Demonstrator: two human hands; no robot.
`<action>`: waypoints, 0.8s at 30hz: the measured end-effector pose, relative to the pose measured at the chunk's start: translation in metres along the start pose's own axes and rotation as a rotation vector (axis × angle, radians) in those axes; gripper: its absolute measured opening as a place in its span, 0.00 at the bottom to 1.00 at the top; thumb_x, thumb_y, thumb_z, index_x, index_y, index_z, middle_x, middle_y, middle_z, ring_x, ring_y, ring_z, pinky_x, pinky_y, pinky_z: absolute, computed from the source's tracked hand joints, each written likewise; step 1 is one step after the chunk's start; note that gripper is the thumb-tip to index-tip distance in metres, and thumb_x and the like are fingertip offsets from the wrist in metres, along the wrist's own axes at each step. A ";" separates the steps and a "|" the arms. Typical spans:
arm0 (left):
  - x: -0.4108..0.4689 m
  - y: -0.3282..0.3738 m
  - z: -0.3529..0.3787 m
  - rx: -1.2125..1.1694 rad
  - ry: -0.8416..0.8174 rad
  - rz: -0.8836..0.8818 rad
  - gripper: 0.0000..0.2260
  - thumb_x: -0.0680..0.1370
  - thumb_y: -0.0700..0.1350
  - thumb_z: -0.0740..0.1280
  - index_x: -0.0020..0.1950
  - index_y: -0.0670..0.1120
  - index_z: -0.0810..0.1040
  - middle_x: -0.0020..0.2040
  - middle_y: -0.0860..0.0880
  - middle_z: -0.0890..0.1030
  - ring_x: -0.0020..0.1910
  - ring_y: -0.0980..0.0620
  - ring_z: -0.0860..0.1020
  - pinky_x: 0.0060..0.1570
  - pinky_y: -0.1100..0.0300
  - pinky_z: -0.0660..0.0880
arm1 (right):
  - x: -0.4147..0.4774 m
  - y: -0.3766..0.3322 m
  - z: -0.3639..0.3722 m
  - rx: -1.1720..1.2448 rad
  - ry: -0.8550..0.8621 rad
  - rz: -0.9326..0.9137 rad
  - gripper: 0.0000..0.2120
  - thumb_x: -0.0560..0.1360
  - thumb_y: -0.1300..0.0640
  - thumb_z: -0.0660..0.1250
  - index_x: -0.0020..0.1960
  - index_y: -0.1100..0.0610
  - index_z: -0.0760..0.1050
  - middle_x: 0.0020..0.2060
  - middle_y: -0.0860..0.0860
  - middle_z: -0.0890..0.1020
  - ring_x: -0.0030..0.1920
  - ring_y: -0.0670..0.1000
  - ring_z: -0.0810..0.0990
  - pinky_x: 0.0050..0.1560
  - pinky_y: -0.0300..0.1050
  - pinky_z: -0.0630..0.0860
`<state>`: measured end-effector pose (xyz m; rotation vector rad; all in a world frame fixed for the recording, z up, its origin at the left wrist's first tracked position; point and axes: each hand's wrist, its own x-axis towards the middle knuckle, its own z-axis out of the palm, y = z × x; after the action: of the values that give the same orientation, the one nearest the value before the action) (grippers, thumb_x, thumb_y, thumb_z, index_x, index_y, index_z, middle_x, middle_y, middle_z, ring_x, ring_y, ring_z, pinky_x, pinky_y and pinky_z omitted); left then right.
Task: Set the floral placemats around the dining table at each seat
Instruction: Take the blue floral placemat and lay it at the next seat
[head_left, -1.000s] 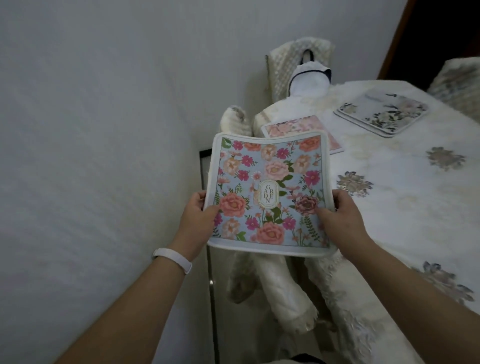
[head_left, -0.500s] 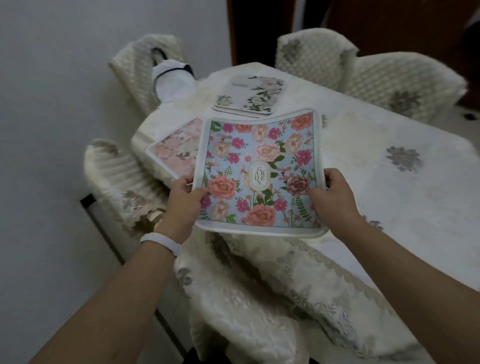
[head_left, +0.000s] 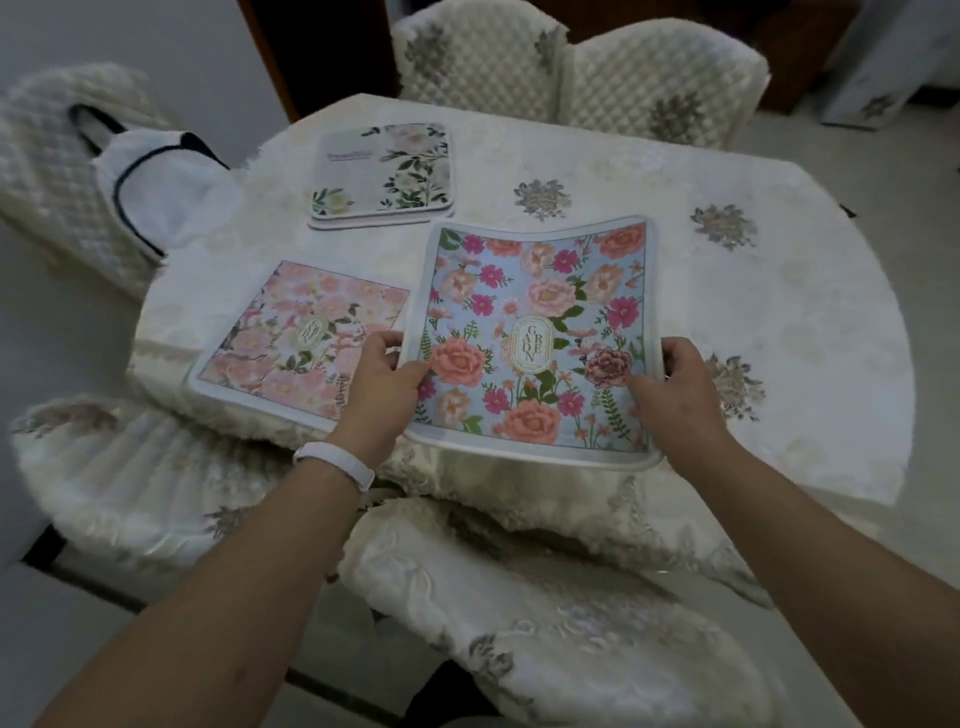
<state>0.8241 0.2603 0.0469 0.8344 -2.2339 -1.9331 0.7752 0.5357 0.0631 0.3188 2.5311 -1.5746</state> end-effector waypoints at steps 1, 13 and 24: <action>0.006 -0.002 0.003 0.006 -0.018 -0.011 0.08 0.80 0.37 0.64 0.54 0.49 0.70 0.43 0.45 0.78 0.34 0.50 0.76 0.39 0.53 0.76 | 0.000 0.003 0.001 0.002 0.024 0.007 0.08 0.78 0.59 0.65 0.55 0.54 0.69 0.41 0.46 0.76 0.35 0.46 0.77 0.21 0.34 0.69; 0.041 -0.051 0.047 0.085 -0.139 -0.172 0.08 0.78 0.35 0.64 0.53 0.46 0.70 0.41 0.43 0.81 0.30 0.53 0.78 0.30 0.61 0.76 | 0.008 0.079 0.011 -0.012 0.118 0.153 0.06 0.78 0.59 0.63 0.54 0.51 0.70 0.43 0.51 0.78 0.40 0.56 0.80 0.32 0.50 0.80; 0.044 -0.083 0.076 0.235 -0.178 -0.239 0.10 0.79 0.35 0.64 0.51 0.51 0.70 0.46 0.40 0.83 0.39 0.46 0.81 0.44 0.49 0.80 | 0.019 0.122 0.010 -0.053 0.097 0.234 0.06 0.78 0.58 0.63 0.54 0.52 0.71 0.41 0.49 0.78 0.39 0.54 0.79 0.38 0.59 0.81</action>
<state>0.7857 0.3046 -0.0586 1.0390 -2.6133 -1.9339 0.7881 0.5806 -0.0517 0.6728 2.4914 -1.4355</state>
